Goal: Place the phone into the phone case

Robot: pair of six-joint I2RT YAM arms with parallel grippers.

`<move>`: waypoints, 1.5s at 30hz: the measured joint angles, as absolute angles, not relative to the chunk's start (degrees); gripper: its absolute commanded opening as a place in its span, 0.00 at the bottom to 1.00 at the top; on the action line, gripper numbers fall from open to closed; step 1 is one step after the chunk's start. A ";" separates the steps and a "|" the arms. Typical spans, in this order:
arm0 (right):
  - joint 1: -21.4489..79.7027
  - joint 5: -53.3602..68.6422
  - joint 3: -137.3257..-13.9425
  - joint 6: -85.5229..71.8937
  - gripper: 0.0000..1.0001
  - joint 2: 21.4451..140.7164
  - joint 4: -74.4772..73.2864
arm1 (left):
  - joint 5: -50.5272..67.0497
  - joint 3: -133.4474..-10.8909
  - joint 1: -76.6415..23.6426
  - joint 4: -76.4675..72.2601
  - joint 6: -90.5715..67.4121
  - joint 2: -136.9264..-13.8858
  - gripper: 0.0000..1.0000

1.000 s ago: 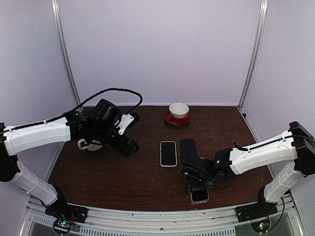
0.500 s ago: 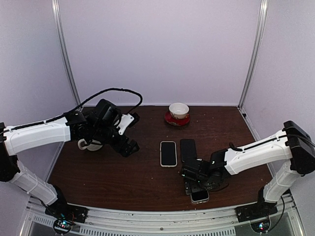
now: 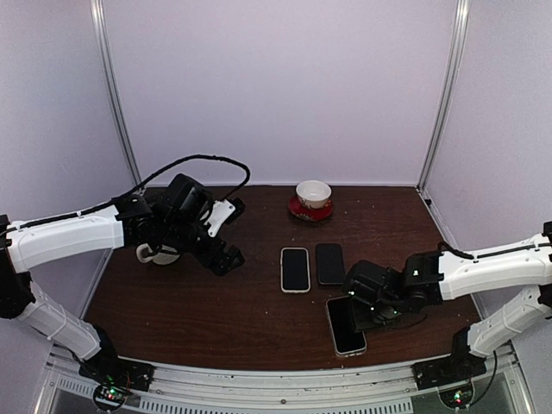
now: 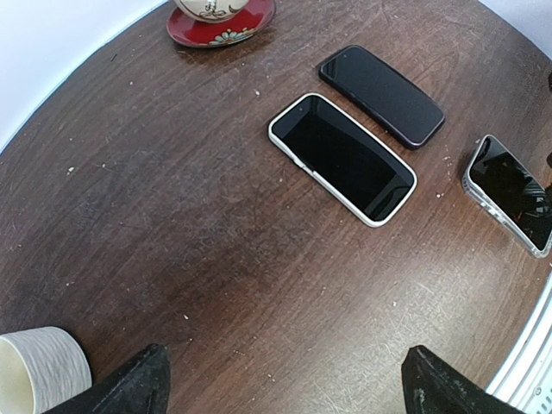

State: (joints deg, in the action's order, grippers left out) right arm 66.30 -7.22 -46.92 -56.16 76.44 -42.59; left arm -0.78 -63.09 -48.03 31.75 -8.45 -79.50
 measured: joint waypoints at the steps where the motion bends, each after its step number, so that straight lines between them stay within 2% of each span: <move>1: 66.11 -6.76 -45.71 -56.58 0.34 76.12 -42.24 | -0.75 -63.09 -48.03 31.75 -8.45 -79.53 0.98; 5: 65.80 -4.62 -41.25 -57.76 0.17 76.53 -40.84 | -0.75 -63.09 -48.03 31.75 -8.45 -79.72 0.97; 9: 65.80 -3.01 -40.23 -58.35 0.10 77.69 -39.20 | -0.73 -63.09 -48.03 31.77 -8.45 -80.05 0.97; 16: 65.65 -1.72 -40.18 -58.81 0.07 78.41 -38.89 | -0.60 -63.09 -48.03 31.75 -8.45 -80.14 0.98; 22: 66.67 -0.97 -40.29 -59.13 0.15 78.63 -39.57 | -0.60 -63.09 -48.03 31.75 -8.43 -80.14 0.98; 26: 67.29 0.43 -41.76 -58.61 0.35 78.67 -43.44 | -0.45 -63.09 -48.03 31.75 -8.23 -80.23 0.97; 28: 67.72 0.67 -43.31 -58.28 0.39 78.67 -46.39 | 0.62 -63.09 -48.03 31.75 -7.75 -80.47 0.92; 31: 68.01 0.82 -45.98 -57.69 0.38 78.52 -49.50 | 3.49 -63.09 -48.07 31.68 -6.46 -81.06 0.81; 33: 68.03 0.60 -46.76 -57.34 0.32 77.71 -50.50 | 5.52 -63.09 -48.69 31.33 -5.39 -81.78 0.78; 36: 68.03 0.19 -46.41 -57.45 0.16 74.72 -51.64 | 8.27 -64.29 -51.92 31.57 -4.34 -84.95 0.71; 41: 68.03 2.00 -39.20 -58.94 0.09 67.90 -47.88 | 11.25 -73.65 -59.33 31.77 -4.01 -97.08 0.46; 45: 68.20 4.10 -34.44 -60.25 0.06 66.54 -46.09 | 11.84 -87.83 -60.93 33.01 -5.37 -110.32 0.41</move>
State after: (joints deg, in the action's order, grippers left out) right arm 68.20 4.10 -34.44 -60.25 66.54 -46.09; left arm 11.84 -87.83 -60.93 33.01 -5.37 -110.32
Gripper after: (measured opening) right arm 0.081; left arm 0.426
